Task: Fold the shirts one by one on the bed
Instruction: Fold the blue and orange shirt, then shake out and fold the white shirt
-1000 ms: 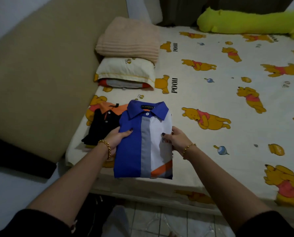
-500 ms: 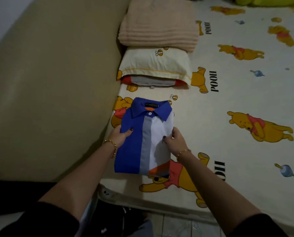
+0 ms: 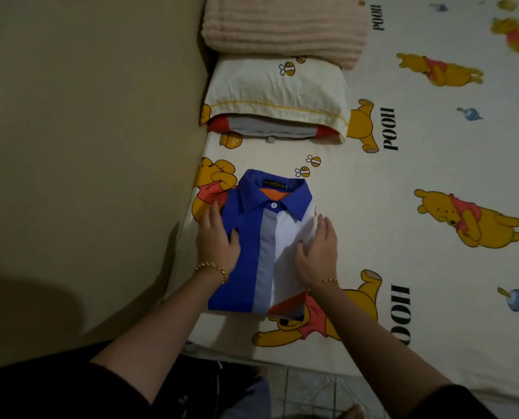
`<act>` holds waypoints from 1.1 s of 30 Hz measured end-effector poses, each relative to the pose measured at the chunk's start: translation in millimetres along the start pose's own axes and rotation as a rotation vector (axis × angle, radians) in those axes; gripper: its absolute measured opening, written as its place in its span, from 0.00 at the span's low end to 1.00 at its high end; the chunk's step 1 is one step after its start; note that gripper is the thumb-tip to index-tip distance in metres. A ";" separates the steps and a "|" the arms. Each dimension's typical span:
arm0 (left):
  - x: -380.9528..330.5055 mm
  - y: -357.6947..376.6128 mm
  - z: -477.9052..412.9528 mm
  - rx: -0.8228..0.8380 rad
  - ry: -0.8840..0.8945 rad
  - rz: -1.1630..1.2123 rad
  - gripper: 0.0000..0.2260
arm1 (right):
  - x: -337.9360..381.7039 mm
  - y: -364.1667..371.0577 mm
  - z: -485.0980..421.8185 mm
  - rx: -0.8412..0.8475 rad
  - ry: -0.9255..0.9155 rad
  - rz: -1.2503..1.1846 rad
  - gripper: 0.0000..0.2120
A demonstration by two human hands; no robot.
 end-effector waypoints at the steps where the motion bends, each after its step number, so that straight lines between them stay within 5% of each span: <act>1: -14.6 -1.3 1.4 -0.041 0.122 -0.072 0.29 | 15.1 0.7 0.6 -0.041 -0.131 0.086 0.31; 4: -34.1 20.7 1.4 0.023 0.300 -0.197 0.27 | 41.2 26.6 -0.8 -0.037 -0.305 0.179 0.34; 10: 20.6 83.8 -11.9 0.143 0.225 -0.128 0.27 | 8.3 86.0 -14.9 -0.005 -0.232 0.079 0.39; 20: 45.4 114.2 -22.5 0.107 0.302 0.047 0.25 | -16.6 107.3 -18.6 -0.122 -0.183 -0.064 0.34; 26: 32.4 103.1 -23.5 0.235 0.177 -0.022 0.26 | -35.2 93.6 -11.9 0.000 0.092 -0.179 0.32; 33: 12.3 43.2 6.2 0.312 -0.037 -0.042 0.24 | -47.8 22.0 5.3 0.135 0.086 -0.274 0.29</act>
Point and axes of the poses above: each hand's wrist, its own z-axis away from the middle knuckle, its own y-axis out of the palm, x = y × z, the point moved 8 cm from there along -z, towards the middle knuckle, and after that the axes turned 8 degrees about -x, right-handed, at the moved point
